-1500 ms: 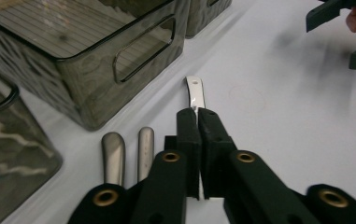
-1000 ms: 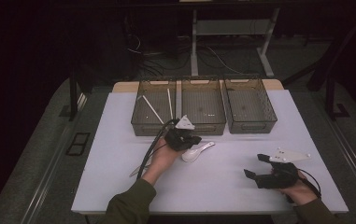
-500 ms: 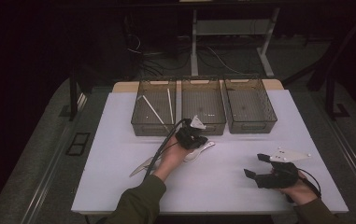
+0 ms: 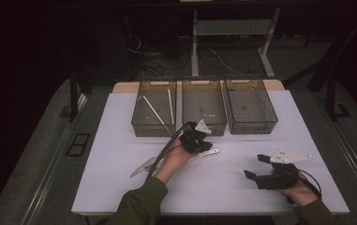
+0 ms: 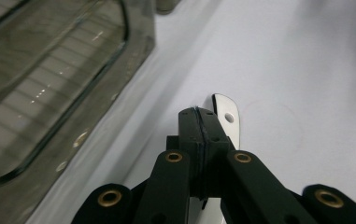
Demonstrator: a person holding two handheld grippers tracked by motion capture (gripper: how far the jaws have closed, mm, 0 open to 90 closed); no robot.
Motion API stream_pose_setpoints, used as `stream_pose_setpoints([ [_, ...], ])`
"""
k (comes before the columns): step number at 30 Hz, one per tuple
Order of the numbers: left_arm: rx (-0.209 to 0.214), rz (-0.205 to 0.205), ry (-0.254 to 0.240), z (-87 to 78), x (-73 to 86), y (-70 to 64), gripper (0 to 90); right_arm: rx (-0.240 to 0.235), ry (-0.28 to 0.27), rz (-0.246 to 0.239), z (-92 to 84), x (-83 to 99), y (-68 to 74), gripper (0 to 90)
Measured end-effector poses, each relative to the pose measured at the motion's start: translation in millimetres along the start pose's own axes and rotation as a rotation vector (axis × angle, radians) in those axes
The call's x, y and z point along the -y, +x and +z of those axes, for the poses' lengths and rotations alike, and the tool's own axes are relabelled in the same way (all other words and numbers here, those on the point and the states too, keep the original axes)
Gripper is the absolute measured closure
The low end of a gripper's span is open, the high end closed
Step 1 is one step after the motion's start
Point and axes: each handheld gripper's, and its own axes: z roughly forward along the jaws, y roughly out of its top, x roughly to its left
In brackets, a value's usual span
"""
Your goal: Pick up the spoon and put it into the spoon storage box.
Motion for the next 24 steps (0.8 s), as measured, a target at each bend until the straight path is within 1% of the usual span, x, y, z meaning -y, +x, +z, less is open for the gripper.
stream_pose_setpoints([
  [1, 0.002, -0.008, -0.009, 0.9, -0.7, -2.0, 89.1, 0.000, 0.000, 0.000, 0.0, 0.0, 0.0, 18.9],
  [2, 0.020, 0.020, 0.002, 0.3, -2.1, -3.3, 89.1, 0.000, 0.000, 0.000, -0.1, 0.0, 0.2, 18.9],
  [3, 0.020, 0.020, 0.002, 0.3, -2.1, -3.3, 89.1, 0.000, 0.000, 0.000, -0.1, 0.0, 0.2, 18.9],
  [4, 0.027, -0.009, -0.006, 1.1, -2.3, -8.7, 89.1, 0.000, 0.000, 0.001, -0.2, 0.0, 0.1, 18.9],
  [5, 0.027, -0.009, -0.006, 1.1, -2.3, -8.7, 89.1, 0.000, 0.000, 0.001, -0.2, 0.0, 0.1, 18.9],
  [6, 0.022, 0.008, -0.013, 1.7, -2.9, -8.8, 89.1, 0.000, 0.000, 0.001, -0.2, 0.0, 0.0, 18.9],
  [9, 0.029, -0.004, -0.005, 0.4, -2.4, -8.7, 89.1, -0.001, 0.000, 0.001, -0.2, 0.0, 0.2, 18.9],
  [10, 0.022, 0.004, -0.023, -0.3, -2.6, -6.6, 89.0, -0.001, 0.000, 0.000, -0.1, 0.0, 0.2, 18.9],
  [13, 0.019, 0.001, -0.031, -2.5, -2.3, -5.3, 89.0, -0.002, -0.001, 0.000, -0.1, 0.0, 0.2, 18.9],
  [14, 0.018, 0.005, -0.023, -6.3, -1.7, -3.3, 89.0, -0.001, -0.001, 0.001, -0.1, 0.0, 0.0, 18.9],
  [15, 0.018, 0.005, -0.023, -6.3, -1.7, -3.3, 89.0, -0.001, -0.001, 0.001, -0.1, 0.0, 0.0, 18.9],
  [16, 0.017, -0.005, -0.028, -8.1, -1.3, -3.1, 88.9, -0.001, -0.003, 0.004, -0.4, -0.2, 0.0, 18.9],
  [17, 0.018, 0.012, -0.029, -10.7, -1.3, -0.8, 88.9, -0.001, -0.003, 0.004, -0.4, -0.2, 0.0, 18.9],
  [18, 0.018, -0.011, -0.047, -16.8, 0.0, -1.4, 88.7, -0.001, -0.005, 0.003, -0.7, -0.2, -0.1, 18.9],
  [19, 0.018, -0.011, -0.047, -16.8, 0.0, -1.4, 87.6, -0.001, -0.005, 0.003, -0.7, -0.2, -0.1, 18.9],
  [20, 0.015, -0.013, -0.061, -24.4, 2.2, -1.4, 86.5, -0.002, -0.006, 0.003, -0.9, -0.2, -0.3, 18.9],
  [21, 0.015, -0.013, -0.061, -24.4, 2.2, -1.4, 85.4, -0.002, -0.006, 0.003, -0.9, -0.2, -0.3, 18.9],
  [22, 0.009, -0.021, -0.075, -33.9, 5.6, -1.3, 84.4, -0.004, -0.006, 0.003, -1.0, -0.2, -0.3, 18.9],
  [23, 0.009, -0.021, -0.075, -33.9, 5.6, -1.3, 83.1, -0.004, -0.006, 0.003, -1.0, -0.2, -0.3, 18.9],
  [24, 0.004, -0.022, -0.079, -39.0, 7.4, -0.5, 81.5, -0.003, -0.006, 0.002, -1.0, -0.3, 0.0, 18.9],
])
